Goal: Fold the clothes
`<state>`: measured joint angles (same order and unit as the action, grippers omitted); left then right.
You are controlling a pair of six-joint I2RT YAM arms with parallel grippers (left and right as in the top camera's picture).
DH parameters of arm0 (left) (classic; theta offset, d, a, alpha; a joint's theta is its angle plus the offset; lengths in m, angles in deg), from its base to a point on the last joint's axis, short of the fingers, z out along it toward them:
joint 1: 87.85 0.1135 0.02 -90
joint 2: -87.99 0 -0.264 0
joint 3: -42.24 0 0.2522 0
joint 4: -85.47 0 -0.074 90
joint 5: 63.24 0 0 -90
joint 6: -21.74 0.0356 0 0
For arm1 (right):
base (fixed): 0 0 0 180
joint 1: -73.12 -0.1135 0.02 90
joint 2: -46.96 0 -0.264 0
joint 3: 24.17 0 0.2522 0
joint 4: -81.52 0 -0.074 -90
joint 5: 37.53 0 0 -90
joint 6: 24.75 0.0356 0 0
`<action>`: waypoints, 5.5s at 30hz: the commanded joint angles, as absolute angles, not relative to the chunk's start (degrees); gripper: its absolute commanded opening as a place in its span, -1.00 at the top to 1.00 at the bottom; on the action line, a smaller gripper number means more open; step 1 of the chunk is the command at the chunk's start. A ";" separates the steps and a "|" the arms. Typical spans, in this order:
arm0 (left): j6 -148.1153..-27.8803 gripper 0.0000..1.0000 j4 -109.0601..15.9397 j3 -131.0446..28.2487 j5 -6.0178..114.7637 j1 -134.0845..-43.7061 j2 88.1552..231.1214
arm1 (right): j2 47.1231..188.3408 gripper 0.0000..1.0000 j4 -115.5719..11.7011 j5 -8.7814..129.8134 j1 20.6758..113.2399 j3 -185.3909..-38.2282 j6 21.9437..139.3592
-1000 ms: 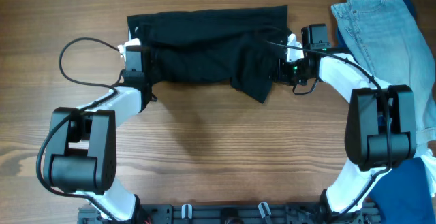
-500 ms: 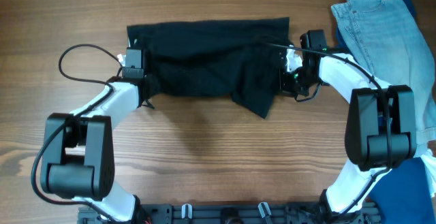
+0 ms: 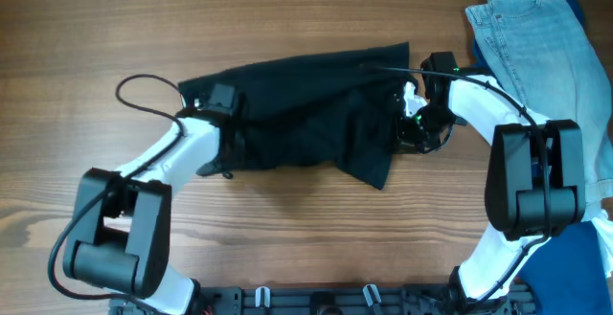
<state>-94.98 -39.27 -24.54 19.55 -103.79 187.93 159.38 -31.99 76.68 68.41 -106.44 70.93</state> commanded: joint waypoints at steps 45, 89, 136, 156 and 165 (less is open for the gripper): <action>-103.05 0.92 -58.90 -18.50 9.87 -105.26 187.84 | 159.99 -0.98 -37.02 70.03 68.21 -106.84 64.52; -94.17 0.92 -59.47 -18.50 11.34 -101.89 188.06 | 159.99 -0.91 -47.23 80.13 68.37 -107.01 68.70; -93.93 0.92 -55.58 -18.48 6.11 -99.55 188.09 | 159.99 -1.00 -47.29 78.25 68.43 -106.92 68.32; -93.93 0.92 -52.60 -18.48 6.38 -99.57 188.06 | 159.99 0.57 -67.92 103.19 61.44 -106.92 85.00; -93.93 0.92 -52.60 -18.48 6.38 -99.57 188.06 | 159.99 0.91 -66.98 103.17 61.46 -106.92 86.49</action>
